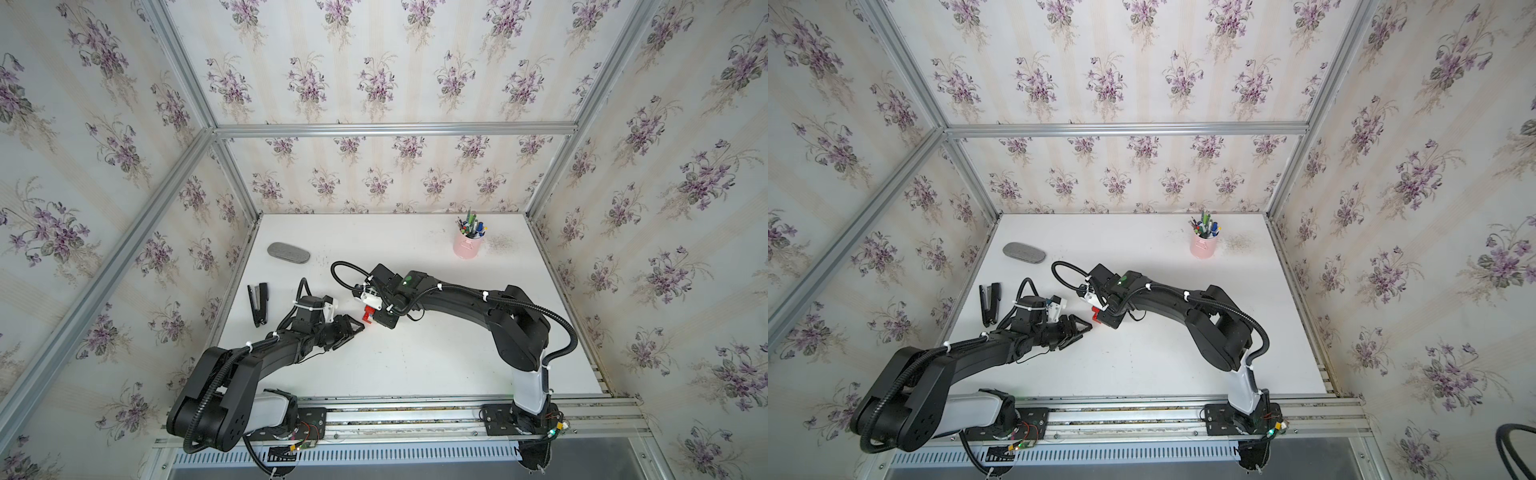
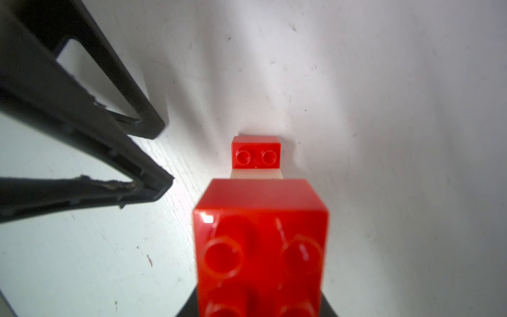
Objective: Assemble the letter y with lego
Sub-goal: Pick up the lego brick from the center of the board, then place the lego brick at the center of the board.
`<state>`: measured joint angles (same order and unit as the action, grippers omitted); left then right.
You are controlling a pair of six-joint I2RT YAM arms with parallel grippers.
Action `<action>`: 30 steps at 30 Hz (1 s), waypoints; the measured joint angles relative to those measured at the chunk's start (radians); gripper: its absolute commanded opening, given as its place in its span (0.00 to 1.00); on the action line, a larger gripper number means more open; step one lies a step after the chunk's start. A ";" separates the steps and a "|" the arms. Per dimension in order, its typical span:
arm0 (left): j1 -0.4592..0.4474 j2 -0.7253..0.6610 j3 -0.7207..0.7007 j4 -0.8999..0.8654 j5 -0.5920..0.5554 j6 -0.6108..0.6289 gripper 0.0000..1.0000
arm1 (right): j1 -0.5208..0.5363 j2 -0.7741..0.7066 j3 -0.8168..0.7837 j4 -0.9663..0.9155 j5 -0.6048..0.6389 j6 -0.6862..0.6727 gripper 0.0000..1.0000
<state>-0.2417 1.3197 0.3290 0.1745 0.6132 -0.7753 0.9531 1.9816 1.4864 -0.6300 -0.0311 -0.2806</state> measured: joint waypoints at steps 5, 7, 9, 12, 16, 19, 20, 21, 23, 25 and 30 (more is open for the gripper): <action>0.009 -0.039 -0.002 -0.049 -0.015 -0.006 0.61 | -0.007 -0.013 0.000 -0.001 -0.012 0.002 0.18; 0.014 -0.058 -0.002 -0.075 -0.026 -0.013 0.61 | -0.019 -0.029 -0.001 0.001 -0.020 0.017 0.18; 0.020 -0.073 -0.002 -0.095 -0.037 -0.019 0.61 | -0.033 -0.053 -0.011 0.011 -0.042 0.019 0.18; 0.027 -0.091 0.001 -0.125 -0.050 -0.025 0.62 | -0.058 -0.094 -0.040 0.034 -0.085 0.035 0.18; 0.028 -0.111 0.013 -0.171 -0.075 -0.035 0.62 | -0.100 -0.142 -0.093 0.059 -0.161 0.060 0.19; 0.030 -0.126 0.036 -0.223 -0.093 -0.035 0.62 | -0.132 -0.177 -0.152 0.094 -0.230 0.084 0.19; 0.030 -0.131 0.045 -0.237 -0.096 -0.035 0.62 | -0.144 -0.188 -0.174 0.109 -0.258 0.098 0.19; 0.030 -0.136 0.055 -0.250 -0.100 -0.034 0.62 | -0.156 -0.197 -0.195 0.126 -0.286 0.104 0.19; 0.030 -0.143 0.069 -0.270 -0.106 -0.033 0.62 | -0.175 -0.210 -0.230 0.152 -0.340 0.127 0.19; 0.030 -0.146 0.077 -0.285 -0.109 -0.029 0.62 | -0.192 -0.216 -0.262 0.179 -0.389 0.146 0.19; 0.030 -0.143 0.088 -0.315 -0.114 -0.026 0.62 | -0.209 -0.214 -0.342 0.252 -0.508 0.186 0.20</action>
<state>-0.2115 1.1770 0.4168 -0.1402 0.4995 -0.8017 0.7444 1.7676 1.1442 -0.3779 -0.5388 -0.0948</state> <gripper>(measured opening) 0.623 0.337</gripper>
